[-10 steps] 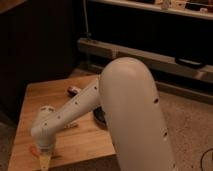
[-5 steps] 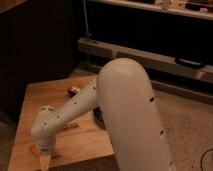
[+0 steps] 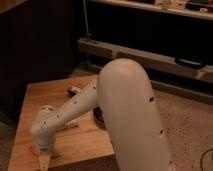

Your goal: Place the pepper in the ceramic cup

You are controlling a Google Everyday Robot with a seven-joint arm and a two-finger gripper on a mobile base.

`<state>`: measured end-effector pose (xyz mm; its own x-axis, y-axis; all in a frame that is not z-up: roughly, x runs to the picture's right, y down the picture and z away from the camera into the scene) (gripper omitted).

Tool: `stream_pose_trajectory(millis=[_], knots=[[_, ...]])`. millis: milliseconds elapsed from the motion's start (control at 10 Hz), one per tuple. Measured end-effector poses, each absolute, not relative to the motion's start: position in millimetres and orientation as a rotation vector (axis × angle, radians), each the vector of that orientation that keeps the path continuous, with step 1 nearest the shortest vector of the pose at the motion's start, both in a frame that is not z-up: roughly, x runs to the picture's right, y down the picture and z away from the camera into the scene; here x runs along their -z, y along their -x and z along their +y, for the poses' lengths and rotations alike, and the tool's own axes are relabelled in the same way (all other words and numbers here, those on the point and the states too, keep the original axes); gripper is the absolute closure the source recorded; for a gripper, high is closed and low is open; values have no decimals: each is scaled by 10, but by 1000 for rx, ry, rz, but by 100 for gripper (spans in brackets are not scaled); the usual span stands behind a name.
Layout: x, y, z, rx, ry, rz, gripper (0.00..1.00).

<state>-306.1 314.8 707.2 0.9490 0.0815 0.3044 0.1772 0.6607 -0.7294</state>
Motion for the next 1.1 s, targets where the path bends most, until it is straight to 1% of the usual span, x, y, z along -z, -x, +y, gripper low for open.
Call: stream_pose_trajectory(millis=[700, 800, 1100], knots=[[-7110, 3075, 3256, 43, 851, -265, 21], [-7117, 3066, 3266, 43, 851, -257, 25], [-7130, 3060, 3291, 41, 854, -242, 55]])
